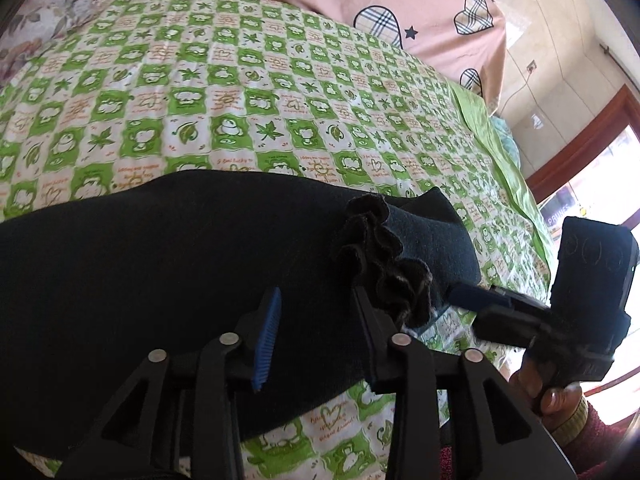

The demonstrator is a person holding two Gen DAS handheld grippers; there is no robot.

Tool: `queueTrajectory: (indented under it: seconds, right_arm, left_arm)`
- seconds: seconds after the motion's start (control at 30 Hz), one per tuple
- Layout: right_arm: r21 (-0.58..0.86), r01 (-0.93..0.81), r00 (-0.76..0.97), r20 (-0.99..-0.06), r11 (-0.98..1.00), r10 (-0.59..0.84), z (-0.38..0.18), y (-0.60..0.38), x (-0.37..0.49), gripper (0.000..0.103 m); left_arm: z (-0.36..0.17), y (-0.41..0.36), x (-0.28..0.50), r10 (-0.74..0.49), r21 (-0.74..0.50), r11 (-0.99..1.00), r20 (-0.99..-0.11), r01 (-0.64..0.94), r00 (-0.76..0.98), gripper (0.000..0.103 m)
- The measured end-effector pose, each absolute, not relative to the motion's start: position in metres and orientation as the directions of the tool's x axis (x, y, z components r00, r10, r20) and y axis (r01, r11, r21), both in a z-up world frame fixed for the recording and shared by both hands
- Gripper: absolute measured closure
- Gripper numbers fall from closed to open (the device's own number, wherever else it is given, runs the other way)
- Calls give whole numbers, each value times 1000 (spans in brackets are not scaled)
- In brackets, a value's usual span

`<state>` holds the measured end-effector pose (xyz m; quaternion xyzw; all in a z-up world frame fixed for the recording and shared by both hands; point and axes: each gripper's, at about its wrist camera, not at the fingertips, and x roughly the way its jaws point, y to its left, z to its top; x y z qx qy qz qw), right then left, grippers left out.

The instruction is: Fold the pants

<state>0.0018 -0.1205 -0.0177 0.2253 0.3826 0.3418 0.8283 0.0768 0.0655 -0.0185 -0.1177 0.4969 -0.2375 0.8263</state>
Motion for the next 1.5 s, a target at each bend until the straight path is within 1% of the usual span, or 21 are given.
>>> queueTrajectory:
  seconds: [0.07,0.23,0.37,0.5,0.63,0.73,0.83,0.97,1.27,1.5]
  right_arm:
    - [628,-390,494,-474,673,728,-11,-125,4,67]
    - [613,-371,529,-478,698,701,0,-133,14,67]
    - [608,-377,530,-477,699,701,7,-126,24,67]
    - [597,-410,503,-483,690,717,10,-106,33,67]
    - [599,-433,463,-493,673,737,8,-83,43,62]
    - [600,-454,431,-499,658,752,6,-63,49,61]
    - [594,-483,392,-510,644,765,4,-41,54,61]
    - [586,-513,349,-525,627,776,2,-17,60,61]
    - [541,-595,263,-568,594,780,5,35,81,60]
    - [520,-648,195,-594,556,781,5,81,101,60]
  left_arm:
    - [-18,72,70,-507,-441,862,-762,251,404,60]
    - [-15,97,50,-492,-467,867,-750,174,442,59]
    - [-11,128,29,-470,-507,859,-731,67,495,54]
    - [-10,161,7,-421,-519,854,-734,-41,533,53]
    - [-9,189,-12,-373,-518,847,-738,-118,562,53]
    - [-8,209,-25,-337,-519,837,-739,-174,584,52]
    - [-11,226,-34,-304,-524,819,-741,-233,599,48]
    - [-18,248,-43,-267,-527,794,-751,-303,604,48]
    - [-33,285,-51,-252,-572,714,-748,-405,614,46]
    - [-40,302,-45,-241,-583,682,-749,-442,617,46]
